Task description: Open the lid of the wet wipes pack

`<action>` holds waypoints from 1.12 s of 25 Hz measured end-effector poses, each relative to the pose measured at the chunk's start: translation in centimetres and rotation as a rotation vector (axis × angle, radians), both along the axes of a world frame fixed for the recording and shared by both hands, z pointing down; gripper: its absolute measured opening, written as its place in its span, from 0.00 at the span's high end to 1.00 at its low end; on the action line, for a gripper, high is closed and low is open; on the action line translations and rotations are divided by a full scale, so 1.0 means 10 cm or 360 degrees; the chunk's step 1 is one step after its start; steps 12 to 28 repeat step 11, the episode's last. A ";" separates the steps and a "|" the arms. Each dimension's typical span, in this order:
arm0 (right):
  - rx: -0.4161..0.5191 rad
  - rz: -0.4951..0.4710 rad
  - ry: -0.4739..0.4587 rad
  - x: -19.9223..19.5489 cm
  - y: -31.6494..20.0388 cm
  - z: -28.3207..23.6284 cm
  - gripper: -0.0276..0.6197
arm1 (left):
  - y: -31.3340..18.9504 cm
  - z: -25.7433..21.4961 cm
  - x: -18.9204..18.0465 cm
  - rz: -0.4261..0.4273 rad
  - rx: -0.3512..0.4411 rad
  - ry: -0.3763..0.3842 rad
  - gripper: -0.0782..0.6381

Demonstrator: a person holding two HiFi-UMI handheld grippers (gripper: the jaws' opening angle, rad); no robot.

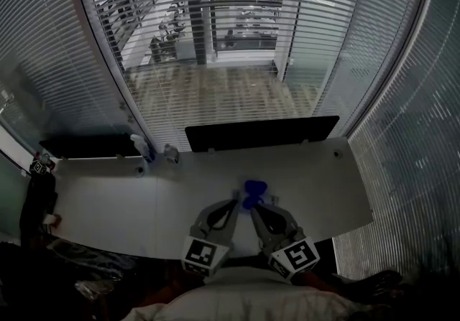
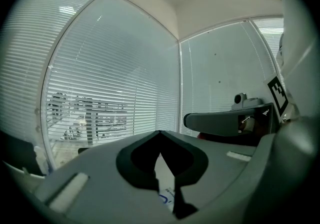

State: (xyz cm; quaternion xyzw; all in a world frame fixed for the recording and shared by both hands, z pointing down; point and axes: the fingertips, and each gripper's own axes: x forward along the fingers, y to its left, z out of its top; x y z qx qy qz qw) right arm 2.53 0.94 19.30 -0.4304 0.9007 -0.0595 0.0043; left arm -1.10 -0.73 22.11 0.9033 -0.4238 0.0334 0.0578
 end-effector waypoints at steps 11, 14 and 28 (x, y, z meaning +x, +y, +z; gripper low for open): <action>0.0012 0.0006 0.0020 0.02 -0.01 0.06 0.96 | -0.01 0.01 0.05 0.0011 -0.0011 -0.0005 0.89; 0.0012 0.0006 0.0020 0.02 -0.01 0.06 0.96 | -0.01 0.01 0.05 0.0011 -0.0011 -0.0005 0.89; 0.0012 0.0006 0.0020 0.02 -0.01 0.06 0.96 | -0.01 0.01 0.05 0.0011 -0.0011 -0.0005 0.89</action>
